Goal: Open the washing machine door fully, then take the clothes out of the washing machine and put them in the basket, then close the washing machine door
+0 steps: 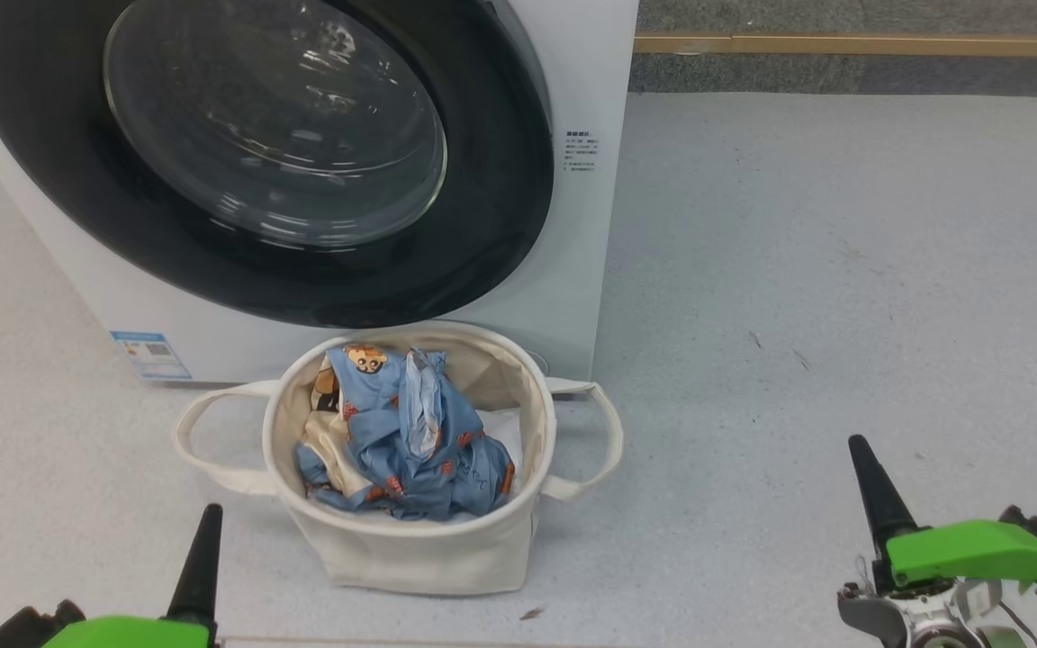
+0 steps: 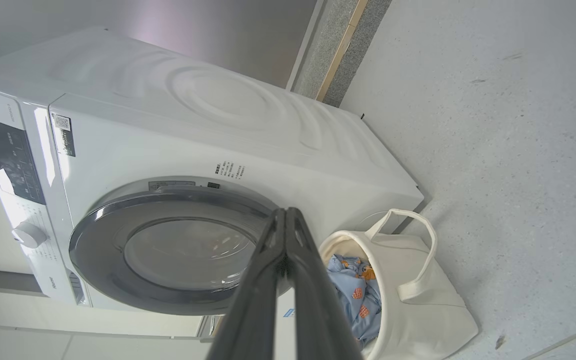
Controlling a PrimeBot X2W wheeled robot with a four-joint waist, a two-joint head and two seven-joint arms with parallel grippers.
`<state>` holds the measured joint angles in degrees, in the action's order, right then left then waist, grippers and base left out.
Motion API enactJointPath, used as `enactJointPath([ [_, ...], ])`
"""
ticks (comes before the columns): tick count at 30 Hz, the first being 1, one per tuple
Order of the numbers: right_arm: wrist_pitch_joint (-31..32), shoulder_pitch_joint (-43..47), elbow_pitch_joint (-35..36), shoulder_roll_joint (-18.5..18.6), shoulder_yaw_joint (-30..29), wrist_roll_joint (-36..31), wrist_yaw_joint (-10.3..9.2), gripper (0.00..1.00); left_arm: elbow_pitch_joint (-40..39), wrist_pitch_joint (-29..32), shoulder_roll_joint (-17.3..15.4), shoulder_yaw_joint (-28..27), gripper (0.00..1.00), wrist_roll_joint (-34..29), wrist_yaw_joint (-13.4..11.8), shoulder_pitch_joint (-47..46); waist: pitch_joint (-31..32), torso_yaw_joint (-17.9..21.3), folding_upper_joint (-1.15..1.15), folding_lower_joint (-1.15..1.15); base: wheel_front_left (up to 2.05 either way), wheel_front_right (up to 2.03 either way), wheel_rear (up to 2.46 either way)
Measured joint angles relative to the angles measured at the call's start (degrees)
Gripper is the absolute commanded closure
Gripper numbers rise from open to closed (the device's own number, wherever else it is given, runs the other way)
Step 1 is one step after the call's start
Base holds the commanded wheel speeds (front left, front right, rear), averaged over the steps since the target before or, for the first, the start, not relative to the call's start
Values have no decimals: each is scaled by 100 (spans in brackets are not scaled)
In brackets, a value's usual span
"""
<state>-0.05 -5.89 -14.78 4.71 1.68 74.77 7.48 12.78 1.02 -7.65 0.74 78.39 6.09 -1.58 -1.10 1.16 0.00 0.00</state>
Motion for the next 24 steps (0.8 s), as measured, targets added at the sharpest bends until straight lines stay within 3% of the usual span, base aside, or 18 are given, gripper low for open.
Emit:
enactJointPath([
  [24, 301, 47, -63, -41, -493, 1343, 0, 100, 211, 346, 327, -345, 100, 989, 54, -122, 67, -84, 0, 0, 0, 0, 0],
])
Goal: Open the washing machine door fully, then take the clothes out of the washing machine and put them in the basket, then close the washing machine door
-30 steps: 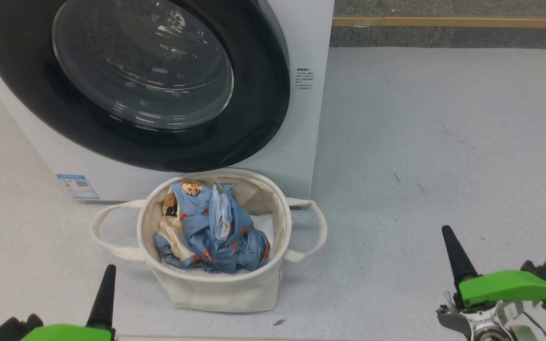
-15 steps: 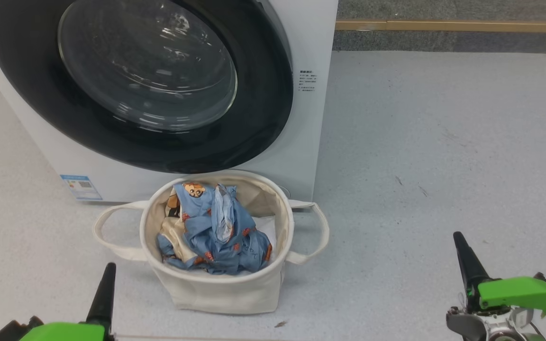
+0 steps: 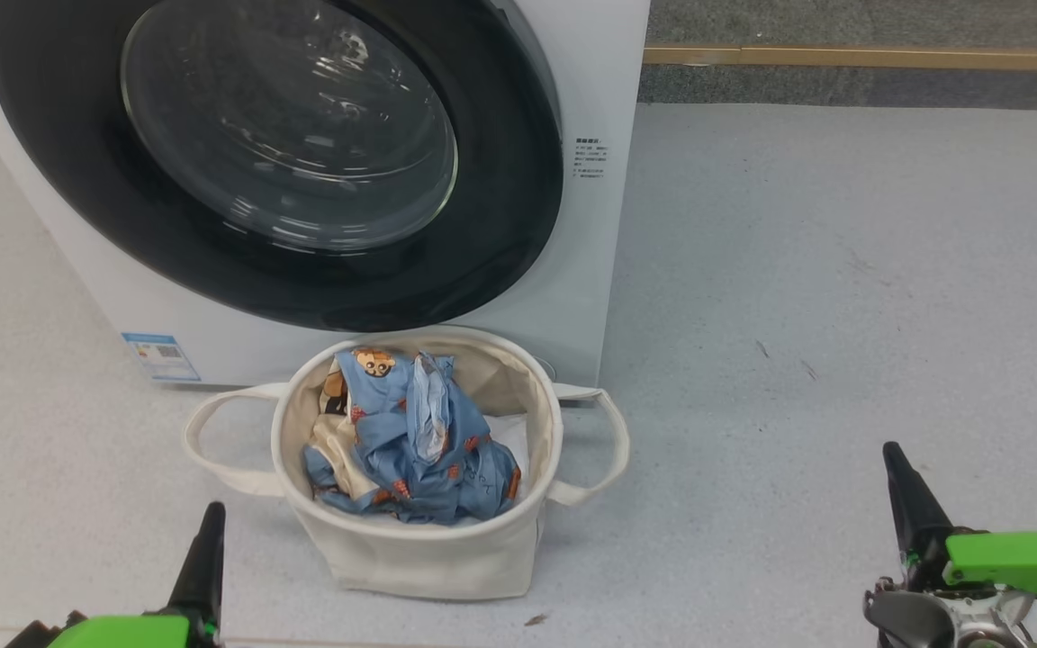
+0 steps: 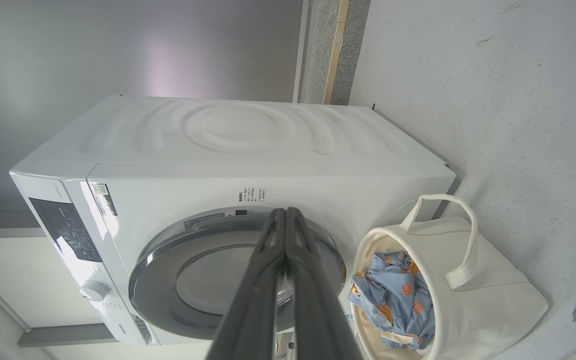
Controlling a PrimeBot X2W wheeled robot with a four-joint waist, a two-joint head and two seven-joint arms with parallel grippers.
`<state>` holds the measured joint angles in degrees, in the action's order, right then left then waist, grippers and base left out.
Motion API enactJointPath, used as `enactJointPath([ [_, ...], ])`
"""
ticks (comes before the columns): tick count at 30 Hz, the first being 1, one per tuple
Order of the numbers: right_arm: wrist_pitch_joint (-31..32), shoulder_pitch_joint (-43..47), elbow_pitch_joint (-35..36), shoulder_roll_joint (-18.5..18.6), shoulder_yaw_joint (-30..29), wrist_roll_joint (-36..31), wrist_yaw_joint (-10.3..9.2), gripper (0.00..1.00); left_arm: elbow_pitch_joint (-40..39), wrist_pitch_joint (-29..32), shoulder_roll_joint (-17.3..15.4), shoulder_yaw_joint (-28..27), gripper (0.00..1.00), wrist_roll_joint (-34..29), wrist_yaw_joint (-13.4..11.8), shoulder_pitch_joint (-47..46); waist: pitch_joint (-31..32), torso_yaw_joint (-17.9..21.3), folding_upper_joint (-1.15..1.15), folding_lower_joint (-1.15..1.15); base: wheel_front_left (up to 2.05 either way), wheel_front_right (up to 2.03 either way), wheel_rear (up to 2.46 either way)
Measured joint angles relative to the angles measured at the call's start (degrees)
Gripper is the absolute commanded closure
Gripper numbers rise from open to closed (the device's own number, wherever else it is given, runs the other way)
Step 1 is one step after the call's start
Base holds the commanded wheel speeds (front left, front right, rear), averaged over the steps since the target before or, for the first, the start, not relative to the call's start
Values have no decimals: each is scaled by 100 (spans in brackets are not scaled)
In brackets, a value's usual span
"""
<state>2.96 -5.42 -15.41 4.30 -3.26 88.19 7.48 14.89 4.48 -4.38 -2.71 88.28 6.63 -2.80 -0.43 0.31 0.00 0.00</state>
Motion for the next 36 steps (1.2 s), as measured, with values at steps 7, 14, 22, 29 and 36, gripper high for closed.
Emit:
enactJointPath([
  [7, 110, 6, -18, -8, -159, 401, -1, 100, 46, 104, 101, -86, 100, 292, 3, -24, 20, -25, 0, 0, 0, 0, 0],
  [14, 160, 8, -31, -14, -221, 527, -1, 100, 69, 149, 145, -143, 100, 408, 45, -85, 25, -32, 0, 0, 0, 0, 0],
  [22, 169, 8, -32, -24, -245, 527, -1, 100, 69, 149, 147, -153, 100, 408, 45, -85, 25, -32, 0, 0, 0, 0, 0],
  [29, 176, 8, -32, -35, -264, 527, -1, 100, 69, 152, 148, -156, 100, 408, 45, -85, 25, -32, 0, 0, 0, 0, 0],
  [36, 178, 8, -32, -42, -278, 526, -1, 100, 69, 153, 151, -158, 100, 408, 45, -85, 25, -32, 0, 0, 0, 0, 0],
])
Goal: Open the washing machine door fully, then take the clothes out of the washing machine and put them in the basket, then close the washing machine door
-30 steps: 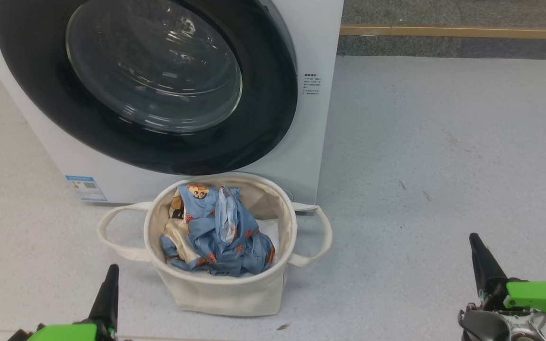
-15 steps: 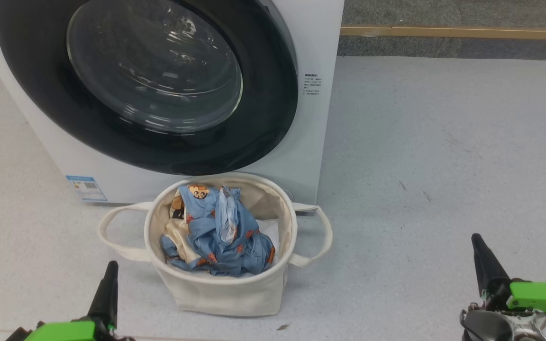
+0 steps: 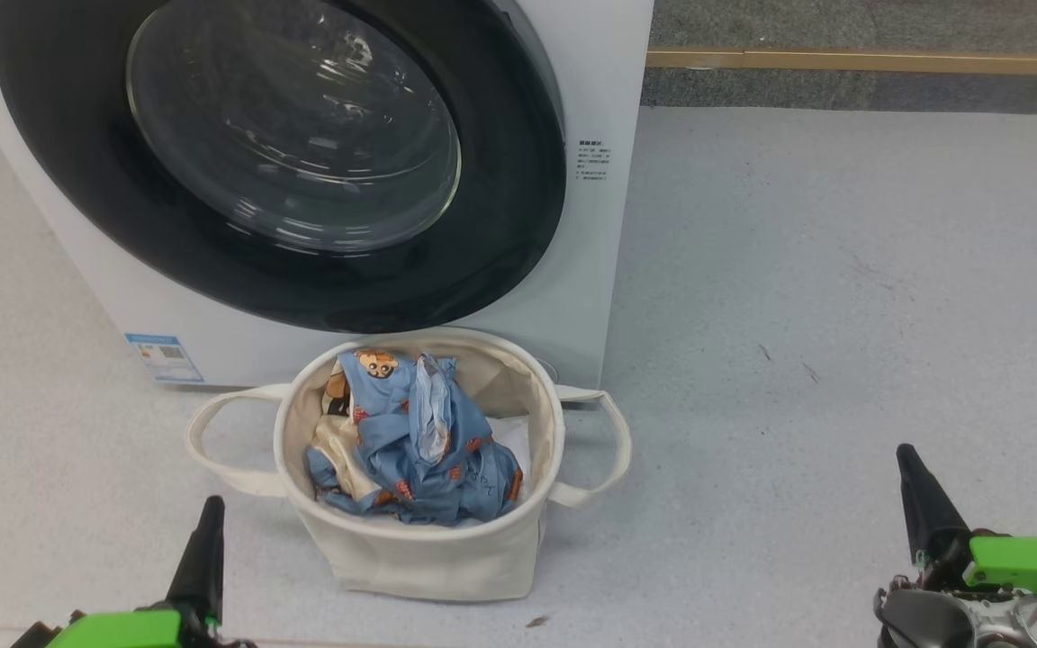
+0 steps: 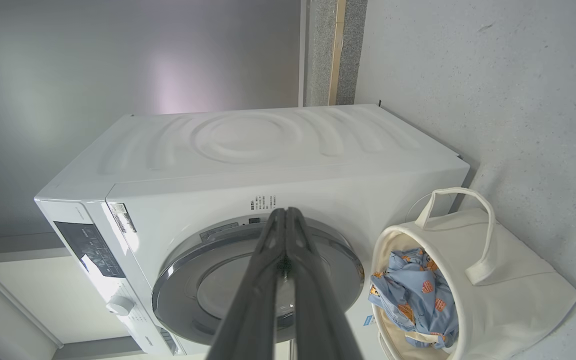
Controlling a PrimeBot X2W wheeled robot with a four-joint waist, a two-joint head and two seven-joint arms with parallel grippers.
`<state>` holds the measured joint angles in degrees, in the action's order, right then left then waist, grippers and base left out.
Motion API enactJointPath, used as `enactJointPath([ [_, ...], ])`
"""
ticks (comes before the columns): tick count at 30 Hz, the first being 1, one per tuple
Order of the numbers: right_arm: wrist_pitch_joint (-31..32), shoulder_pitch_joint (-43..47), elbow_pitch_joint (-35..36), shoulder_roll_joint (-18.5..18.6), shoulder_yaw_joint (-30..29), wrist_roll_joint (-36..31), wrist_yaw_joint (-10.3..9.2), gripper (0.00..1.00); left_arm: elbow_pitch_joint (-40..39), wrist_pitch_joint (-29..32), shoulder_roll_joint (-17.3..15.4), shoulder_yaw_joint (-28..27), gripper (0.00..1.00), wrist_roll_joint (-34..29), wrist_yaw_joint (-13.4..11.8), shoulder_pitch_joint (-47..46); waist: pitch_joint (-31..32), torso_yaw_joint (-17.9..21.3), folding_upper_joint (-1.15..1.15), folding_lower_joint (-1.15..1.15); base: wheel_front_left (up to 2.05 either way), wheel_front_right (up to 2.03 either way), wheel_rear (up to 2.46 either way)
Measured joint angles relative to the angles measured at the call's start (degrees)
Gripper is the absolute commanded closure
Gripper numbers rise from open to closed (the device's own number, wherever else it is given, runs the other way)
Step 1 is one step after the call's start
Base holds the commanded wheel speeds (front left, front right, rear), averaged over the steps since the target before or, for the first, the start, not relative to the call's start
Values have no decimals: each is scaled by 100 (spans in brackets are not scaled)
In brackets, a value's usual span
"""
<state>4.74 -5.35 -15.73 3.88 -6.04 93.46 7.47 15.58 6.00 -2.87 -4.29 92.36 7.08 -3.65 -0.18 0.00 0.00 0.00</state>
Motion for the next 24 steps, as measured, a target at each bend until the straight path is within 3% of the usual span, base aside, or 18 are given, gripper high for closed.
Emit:
enactJointPath([
  [24, 49, 1, -2, -26, -32, -16, 0, 100, 0, 1, 10, -11, 100, 0, 0, 0, 0, 0, 0, 0, 0, 0, 0],
])
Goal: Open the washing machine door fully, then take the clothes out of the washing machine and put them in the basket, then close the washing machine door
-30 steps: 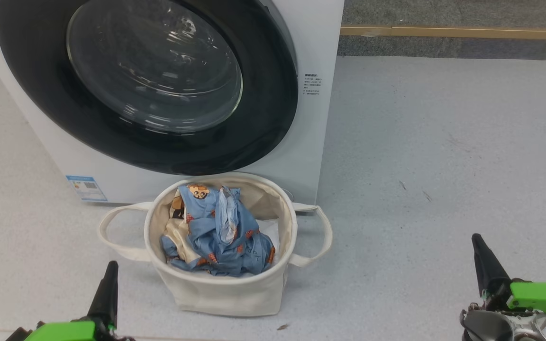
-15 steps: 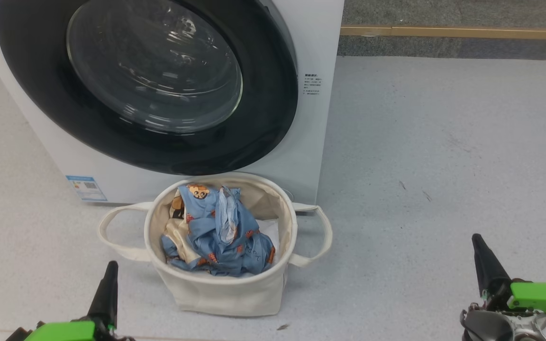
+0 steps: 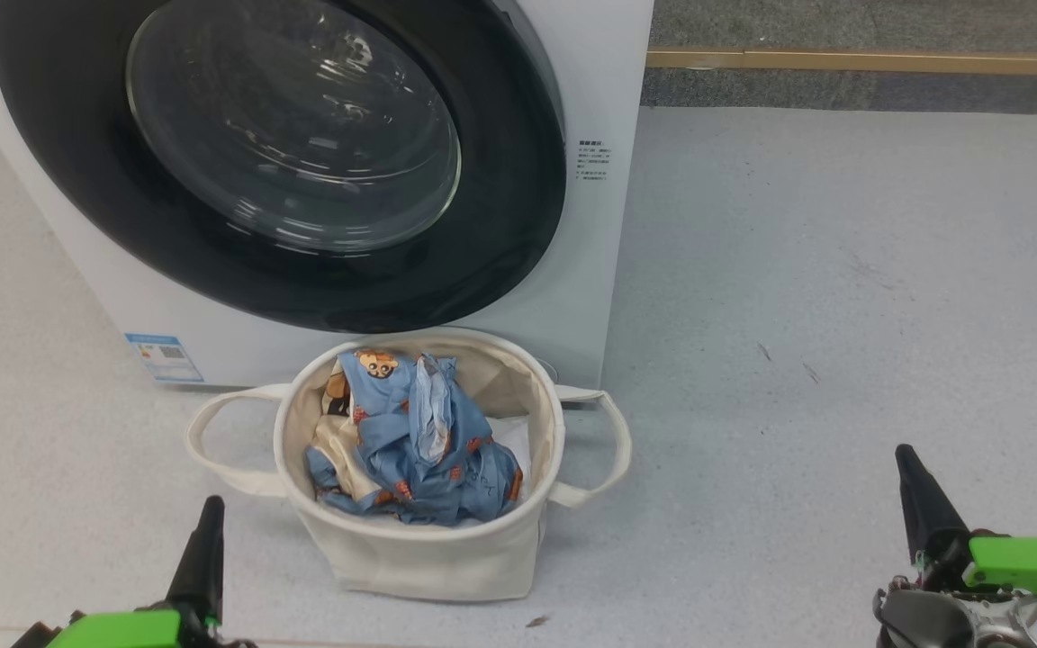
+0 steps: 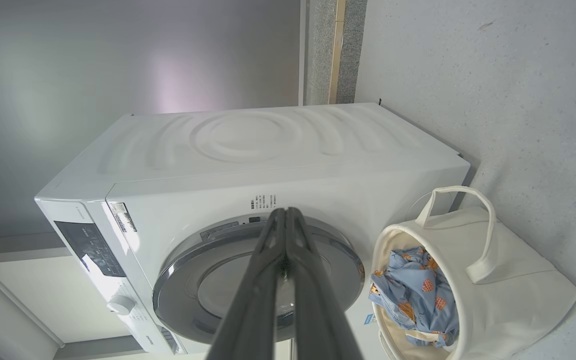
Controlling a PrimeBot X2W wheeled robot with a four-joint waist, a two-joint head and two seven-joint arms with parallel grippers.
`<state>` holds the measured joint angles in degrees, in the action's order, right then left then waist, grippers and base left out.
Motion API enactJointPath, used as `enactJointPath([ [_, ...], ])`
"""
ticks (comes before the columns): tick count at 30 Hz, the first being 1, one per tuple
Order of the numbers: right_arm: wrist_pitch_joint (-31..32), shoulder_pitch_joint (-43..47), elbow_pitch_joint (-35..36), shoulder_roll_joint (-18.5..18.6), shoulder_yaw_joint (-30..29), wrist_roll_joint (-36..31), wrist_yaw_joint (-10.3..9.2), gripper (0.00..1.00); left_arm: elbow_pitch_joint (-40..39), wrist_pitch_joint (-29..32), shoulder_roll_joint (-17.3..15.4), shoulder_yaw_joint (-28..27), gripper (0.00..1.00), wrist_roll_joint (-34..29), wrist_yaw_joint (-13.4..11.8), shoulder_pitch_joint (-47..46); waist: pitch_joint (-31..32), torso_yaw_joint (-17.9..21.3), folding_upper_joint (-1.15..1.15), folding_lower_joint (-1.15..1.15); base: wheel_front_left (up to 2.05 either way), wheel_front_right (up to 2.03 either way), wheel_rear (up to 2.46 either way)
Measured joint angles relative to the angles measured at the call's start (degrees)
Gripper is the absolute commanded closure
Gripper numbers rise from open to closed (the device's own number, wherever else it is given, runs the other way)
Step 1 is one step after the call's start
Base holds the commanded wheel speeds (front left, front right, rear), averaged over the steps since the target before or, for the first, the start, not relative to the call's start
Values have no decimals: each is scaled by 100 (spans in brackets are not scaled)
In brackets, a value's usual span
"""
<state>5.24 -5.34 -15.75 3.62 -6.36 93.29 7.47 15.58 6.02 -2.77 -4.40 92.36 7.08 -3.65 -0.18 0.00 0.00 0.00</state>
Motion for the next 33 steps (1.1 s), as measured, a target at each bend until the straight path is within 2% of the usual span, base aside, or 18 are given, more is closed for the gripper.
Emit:
enactJointPath([
  [33, 25, 0, -2, -40, -41, -9, 0, 100, 0, 0, 11, -10, 100, 0, 0, 0, 0, 0, 0, 0, 0, 0, 0],
])
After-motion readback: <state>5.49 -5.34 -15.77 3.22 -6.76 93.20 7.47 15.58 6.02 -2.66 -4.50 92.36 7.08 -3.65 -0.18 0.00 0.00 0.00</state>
